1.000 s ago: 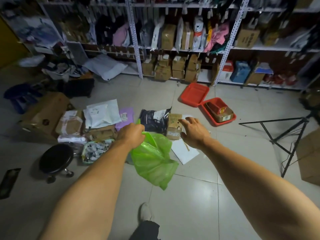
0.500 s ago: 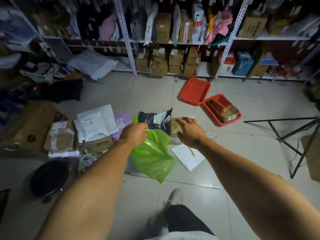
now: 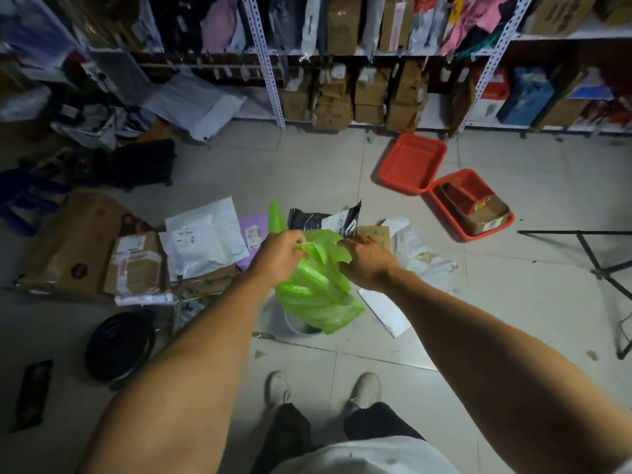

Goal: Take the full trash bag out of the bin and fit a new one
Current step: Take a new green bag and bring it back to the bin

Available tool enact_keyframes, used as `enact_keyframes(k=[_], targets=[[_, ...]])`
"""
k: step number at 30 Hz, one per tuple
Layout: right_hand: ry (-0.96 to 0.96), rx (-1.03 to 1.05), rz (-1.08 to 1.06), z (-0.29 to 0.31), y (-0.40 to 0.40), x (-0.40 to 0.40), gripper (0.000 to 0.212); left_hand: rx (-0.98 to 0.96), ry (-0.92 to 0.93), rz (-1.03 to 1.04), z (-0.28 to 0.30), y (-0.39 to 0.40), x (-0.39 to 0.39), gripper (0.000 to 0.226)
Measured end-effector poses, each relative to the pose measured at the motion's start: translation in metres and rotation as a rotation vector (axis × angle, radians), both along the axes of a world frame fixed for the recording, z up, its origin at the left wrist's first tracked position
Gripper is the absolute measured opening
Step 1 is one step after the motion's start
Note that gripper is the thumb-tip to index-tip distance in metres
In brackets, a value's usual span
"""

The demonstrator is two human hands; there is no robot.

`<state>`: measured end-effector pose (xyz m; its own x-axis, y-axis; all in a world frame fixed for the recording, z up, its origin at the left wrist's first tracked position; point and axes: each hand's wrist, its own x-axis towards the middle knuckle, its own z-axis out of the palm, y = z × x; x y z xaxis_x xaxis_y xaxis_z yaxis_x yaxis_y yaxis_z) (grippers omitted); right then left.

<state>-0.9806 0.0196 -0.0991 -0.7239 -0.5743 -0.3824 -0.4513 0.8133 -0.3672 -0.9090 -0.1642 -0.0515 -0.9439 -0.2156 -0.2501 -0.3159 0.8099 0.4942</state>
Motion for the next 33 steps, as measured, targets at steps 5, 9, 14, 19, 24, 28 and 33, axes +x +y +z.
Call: enact_keyframes(k=[5, 9, 14, 19, 24, 28, 33], targets=[[0.000, 0.018, 0.020, 0.001, -0.025, 0.000, 0.064, 0.123, 0.049, 0.007, -0.003, -0.027, -0.009, 0.001], [-0.005, 0.001, -0.005, 0.006, -0.051, -0.003, 0.050, 0.339, 0.071, 0.105, 0.004, -0.051, -0.014, 0.006], [0.032, -0.108, -0.173, 0.007, -0.064, -0.006, 0.019, 0.417, -0.003, 0.140, 0.011, -0.080, -0.014, 0.013], [0.047, -0.170, -0.305, 0.004, -0.064, -0.008, 0.031, 0.403, -0.094, 0.143, 0.002, -0.098, -0.005, 0.030], [0.007, -0.279, -0.333, -0.005, -0.063, -0.002, 0.016, 0.254, -0.272, 0.035, -0.016, -0.103, 0.002, 0.085], [-0.094, -0.232, -0.368, -0.024, -0.065, 0.010, 0.037, 0.020, -0.317, 0.032, -0.047, -0.114, 0.006, 0.103], [-0.132, 0.019, -0.206, -0.067, -0.069, 0.018, 0.069, -0.214, -0.381, 0.029, -0.095, -0.125, 0.010, 0.084]])
